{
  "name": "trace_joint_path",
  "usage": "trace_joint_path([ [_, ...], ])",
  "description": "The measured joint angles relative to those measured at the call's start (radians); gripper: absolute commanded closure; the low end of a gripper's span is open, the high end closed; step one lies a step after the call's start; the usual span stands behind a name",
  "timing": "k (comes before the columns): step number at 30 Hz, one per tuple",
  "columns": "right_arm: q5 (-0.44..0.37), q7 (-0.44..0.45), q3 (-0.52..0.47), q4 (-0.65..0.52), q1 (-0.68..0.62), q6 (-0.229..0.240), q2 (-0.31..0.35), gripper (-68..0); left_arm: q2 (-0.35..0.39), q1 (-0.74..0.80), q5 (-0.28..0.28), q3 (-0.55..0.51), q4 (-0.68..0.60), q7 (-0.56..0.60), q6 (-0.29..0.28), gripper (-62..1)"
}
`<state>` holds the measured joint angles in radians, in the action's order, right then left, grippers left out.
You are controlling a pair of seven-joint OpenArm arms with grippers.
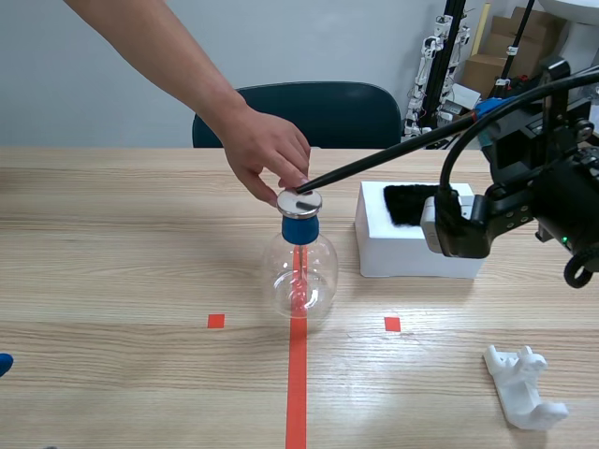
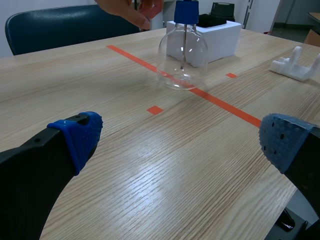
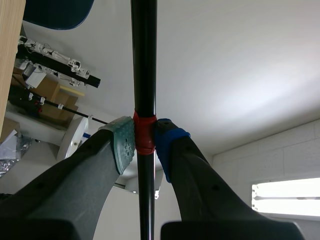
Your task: Do the electroscope experiment. hold the rod still at the electroscope
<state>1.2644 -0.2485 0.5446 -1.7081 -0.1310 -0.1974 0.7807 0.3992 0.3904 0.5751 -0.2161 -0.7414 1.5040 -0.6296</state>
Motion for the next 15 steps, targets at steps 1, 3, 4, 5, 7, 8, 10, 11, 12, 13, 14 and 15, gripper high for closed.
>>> trace_joint_path([
  [1, 0.000, 0.000, 0.000, 0.000, 0.000, 0.000, 0.000, 0.0, 0.000, 0.000, 0.000, 0.000, 0.000, 0.000, 0.000, -62.3],
  [3, 0.000, 0.001, 0.000, 0.000, 0.000, 0.000, 0.000, 0.0, 0.000, 0.000, 0.000, 0.000, 0.000, 0.000, 0.000, -62.3],
  [4, 0.000, 0.004, 0.000, 0.000, 0.000, 0.000, 0.000, 0.0, 0.000, 0.000, 0.000, 0.000, 0.000, 0.000, 0.000, -62.3],
  [5, 0.000, 0.008, 0.000, 0.000, 0.000, 0.000, 0.000, 0.0, 0.000, 0.000, 0.000, 0.000, 0.000, 0.000, 0.000, -62.3],
  [7, 0.000, 0.011, 0.000, 0.000, 0.000, 0.000, 0.000, 0.0, 0.000, 0.000, 0.000, 0.000, 0.000, 0.000, 0.000, -62.3],
  [8, 0.000, 0.012, 0.000, 0.000, 0.000, 0.000, 0.000, 0.0, 0.000, 0.000, 0.000, 0.000, 0.000, 0.000, 0.000, -62.3],
  [10, 0.000, 0.012, 0.000, 0.000, 0.000, 0.000, 0.000, 0.0, 0.000, 0.000, 0.000, 0.000, 0.000, 0.000, 0.000, -62.3],
  [11, 0.000, 0.012, 0.000, 0.000, 0.000, 0.000, 0.000, 0.0, 0.000, 0.000, 0.000, 0.000, 0.000, 0.000, 0.000, -62.3],
  [12, 0.000, 0.012, 0.000, 0.000, 0.000, 0.000, 0.000, 0.0, 0.000, 0.000, 0.000, 0.000, 0.000, 0.000, 0.000, -62.3],
  [13, 0.000, 0.012, 0.000, 0.000, 0.000, 0.000, 0.000, 0.0, 0.000, 0.000, 0.000, 0.000, 0.000, 0.000, 0.000, -62.3],
  [14, 0.000, 0.012, 0.000, 0.000, 0.000, 0.000, 0.000, 0.0, 0.000, 0.000, 0.000, 0.000, 0.000, 0.000, 0.000, -62.3],
  [15, 0.000, 0.012, 0.000, 0.000, 0.000, 0.000, 0.000, 0.0, 0.000, 0.000, 0.000, 0.000, 0.000, 0.000, 0.000, -62.3],
])
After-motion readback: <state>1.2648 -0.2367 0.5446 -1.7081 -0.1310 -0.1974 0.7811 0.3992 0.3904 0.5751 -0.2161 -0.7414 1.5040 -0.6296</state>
